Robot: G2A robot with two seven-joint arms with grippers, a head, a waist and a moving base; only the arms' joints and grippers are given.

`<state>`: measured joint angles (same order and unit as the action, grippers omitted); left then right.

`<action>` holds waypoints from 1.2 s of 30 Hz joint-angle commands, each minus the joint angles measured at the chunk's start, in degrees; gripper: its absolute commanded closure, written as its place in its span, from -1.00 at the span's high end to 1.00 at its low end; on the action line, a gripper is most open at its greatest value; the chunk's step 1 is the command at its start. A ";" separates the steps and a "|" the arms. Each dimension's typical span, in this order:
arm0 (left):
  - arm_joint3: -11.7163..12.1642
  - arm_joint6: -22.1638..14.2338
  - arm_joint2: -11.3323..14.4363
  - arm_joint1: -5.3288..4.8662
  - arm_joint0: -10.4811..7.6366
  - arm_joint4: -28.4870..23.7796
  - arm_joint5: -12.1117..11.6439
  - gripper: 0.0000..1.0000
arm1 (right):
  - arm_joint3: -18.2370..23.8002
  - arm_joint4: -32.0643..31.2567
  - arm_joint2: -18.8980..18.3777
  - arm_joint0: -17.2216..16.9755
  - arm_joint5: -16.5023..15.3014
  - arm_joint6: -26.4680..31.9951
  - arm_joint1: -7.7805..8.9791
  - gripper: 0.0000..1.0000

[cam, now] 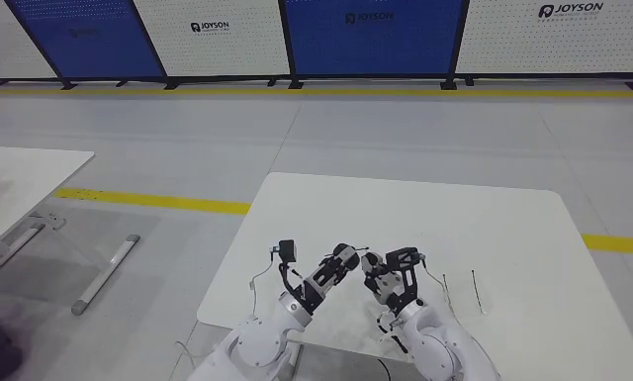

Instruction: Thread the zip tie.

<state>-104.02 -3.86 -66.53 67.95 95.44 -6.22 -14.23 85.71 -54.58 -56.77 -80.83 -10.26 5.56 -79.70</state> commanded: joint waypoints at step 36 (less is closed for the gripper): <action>0.59 5.01 -7.81 0.04 5.19 -12.52 -4.21 -1.00 | 16.02 18.65 -23.88 -17.38 -7.84 -12.07 3.57 1.00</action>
<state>-103.58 0.76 -74.47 67.91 100.94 -18.27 -18.97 101.86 -34.23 -80.74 -98.62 -18.84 -6.31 -76.14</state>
